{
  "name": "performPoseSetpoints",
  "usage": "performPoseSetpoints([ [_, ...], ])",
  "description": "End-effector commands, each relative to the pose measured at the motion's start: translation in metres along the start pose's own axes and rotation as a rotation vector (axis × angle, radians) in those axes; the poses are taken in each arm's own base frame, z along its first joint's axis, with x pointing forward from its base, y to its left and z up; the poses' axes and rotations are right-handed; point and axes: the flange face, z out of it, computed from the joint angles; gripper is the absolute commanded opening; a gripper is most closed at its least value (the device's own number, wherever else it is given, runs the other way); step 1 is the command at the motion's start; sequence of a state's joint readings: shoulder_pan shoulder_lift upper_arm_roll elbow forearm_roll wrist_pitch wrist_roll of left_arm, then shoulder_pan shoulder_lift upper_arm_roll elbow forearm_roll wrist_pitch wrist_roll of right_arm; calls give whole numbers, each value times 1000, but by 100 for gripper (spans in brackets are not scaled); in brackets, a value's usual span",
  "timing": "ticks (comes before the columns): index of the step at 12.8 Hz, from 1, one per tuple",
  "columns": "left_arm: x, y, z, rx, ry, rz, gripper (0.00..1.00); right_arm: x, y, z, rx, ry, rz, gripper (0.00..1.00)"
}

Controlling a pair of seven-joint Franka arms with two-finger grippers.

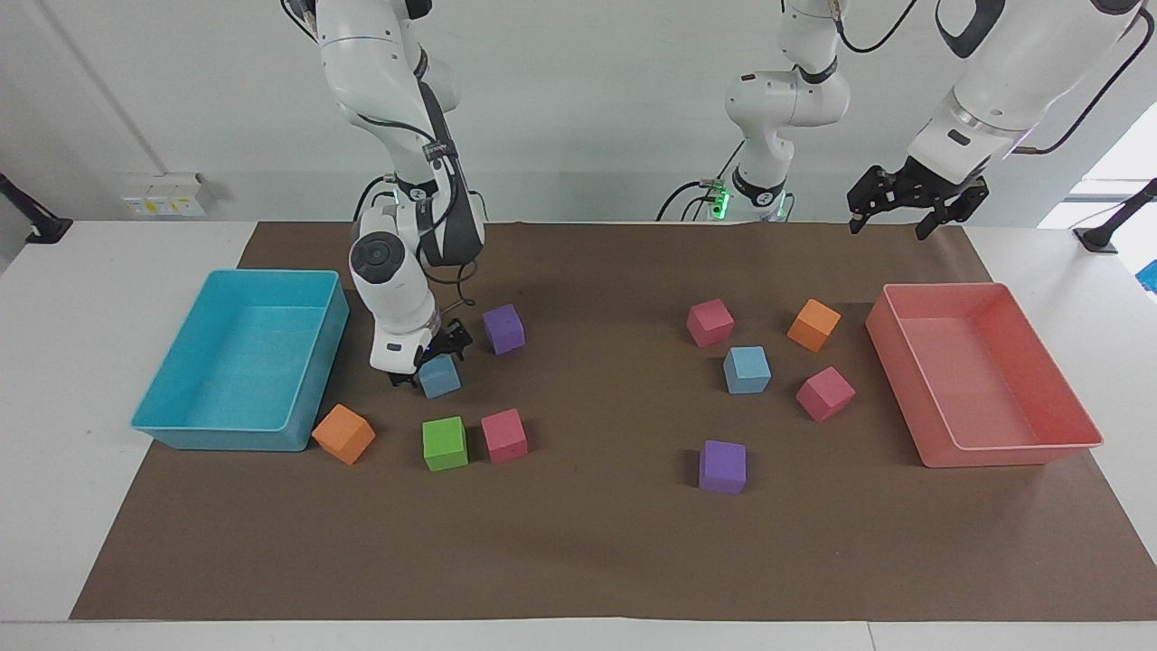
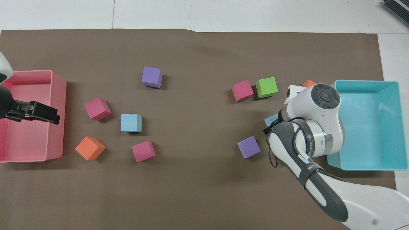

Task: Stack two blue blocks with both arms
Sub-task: 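Reach the right gripper to the light-blue cube and grasp it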

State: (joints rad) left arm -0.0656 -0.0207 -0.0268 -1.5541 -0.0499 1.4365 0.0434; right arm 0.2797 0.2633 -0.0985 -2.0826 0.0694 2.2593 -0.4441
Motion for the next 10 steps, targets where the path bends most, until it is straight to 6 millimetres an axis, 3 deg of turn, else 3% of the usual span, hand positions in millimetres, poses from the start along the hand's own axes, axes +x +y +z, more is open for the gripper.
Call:
performPoseSetpoints([
  [1,-6,-3,-2,11,11,-1,100,-1,1,3,12,19,-15,100],
  [2,-6,-3,-2,12,11,-1,100,-1,1,3,12,19,-15,85],
  [3,-6,-3,-2,12,11,-1,100,-1,1,3,12,19,-12,47],
  [4,-6,-3,-2,11,11,-1,100,-1,1,4,13,16,-9,0],
  [7,-6,-3,-2,11,11,-1,100,6,3,-3,11,24,23,0],
  [10,-6,-3,-2,12,11,-1,100,12,3,-32,11,42,83,0],
])
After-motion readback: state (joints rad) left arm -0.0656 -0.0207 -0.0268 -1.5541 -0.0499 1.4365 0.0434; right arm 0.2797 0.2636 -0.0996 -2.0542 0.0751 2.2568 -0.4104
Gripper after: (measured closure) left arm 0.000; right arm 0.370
